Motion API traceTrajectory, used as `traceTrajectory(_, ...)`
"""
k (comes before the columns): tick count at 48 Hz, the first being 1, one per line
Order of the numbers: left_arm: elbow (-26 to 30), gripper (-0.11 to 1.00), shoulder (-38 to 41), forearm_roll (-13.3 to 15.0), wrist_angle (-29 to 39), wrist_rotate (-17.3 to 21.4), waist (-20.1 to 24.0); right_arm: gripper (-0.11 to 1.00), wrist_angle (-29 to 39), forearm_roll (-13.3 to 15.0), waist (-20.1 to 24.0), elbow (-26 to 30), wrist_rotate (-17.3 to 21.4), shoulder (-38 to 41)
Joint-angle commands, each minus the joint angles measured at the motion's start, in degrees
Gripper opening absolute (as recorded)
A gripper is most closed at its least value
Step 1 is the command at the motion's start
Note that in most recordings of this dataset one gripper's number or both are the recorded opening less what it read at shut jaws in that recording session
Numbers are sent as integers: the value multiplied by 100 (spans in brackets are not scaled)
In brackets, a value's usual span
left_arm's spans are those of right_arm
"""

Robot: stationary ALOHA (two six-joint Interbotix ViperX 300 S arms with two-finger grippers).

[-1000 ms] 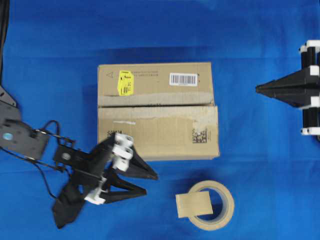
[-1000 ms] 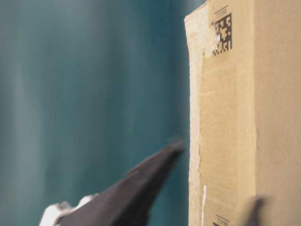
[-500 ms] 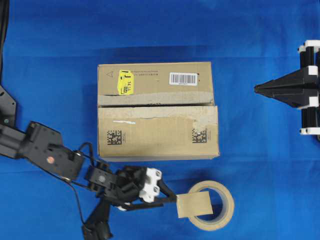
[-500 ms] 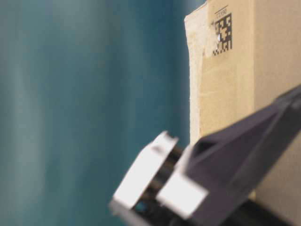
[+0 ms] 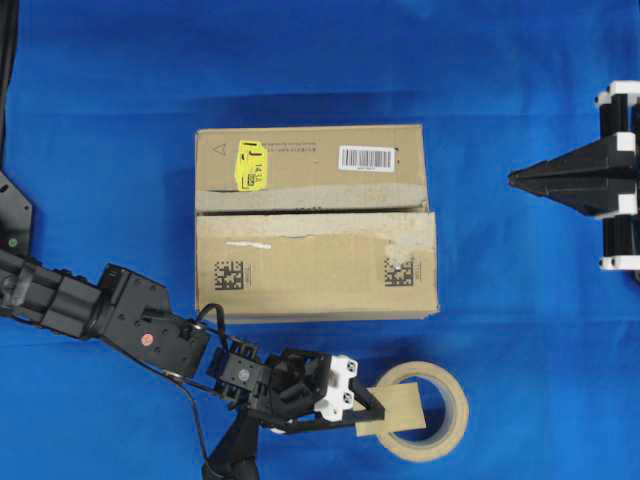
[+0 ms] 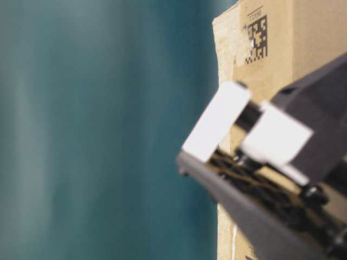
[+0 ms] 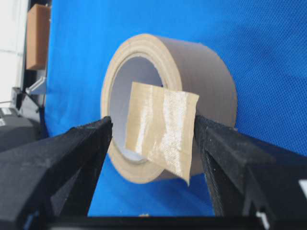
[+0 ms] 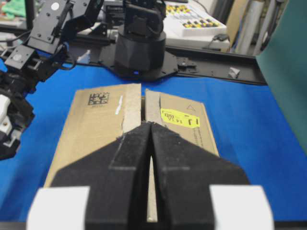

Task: Apply tape along the seams of the closed cardboard box to seal it securely.
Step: 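Pinch the tan tape strip's free end with the left gripper, then peel the strip off the roll and lift it toward the box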

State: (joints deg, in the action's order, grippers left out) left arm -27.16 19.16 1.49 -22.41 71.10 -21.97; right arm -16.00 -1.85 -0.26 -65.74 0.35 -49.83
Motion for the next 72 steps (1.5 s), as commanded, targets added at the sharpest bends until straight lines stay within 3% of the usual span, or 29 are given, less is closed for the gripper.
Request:
traceTrajectory(1,158,65,-44,18,18,-18,-9,2,-26,9,-9,88,-9,18)
traceTrajectory(8,185,57,-26,18,211,-88,0,2,18,9,-9,70,-9,18)
traceTrajectory(20,167,7,-70,44,501,-167,-9,2,26,9,-9,70,-9,18)
traceTrajectory(23,158,0,-123,53,536,-167,-9,2,26,9,-9,62,-9,18)
traceTrajectory(45,237,0,-791,26,1046,-9,79,2,62,9,0,79,-9,9)
traceTrajectory(59,79,0,-1679,26,1433,422,325,2,167,9,18,88,0,-9)
traceTrajectory(72,-343,0,-2364,18,1433,993,817,2,290,0,18,123,0,-9)
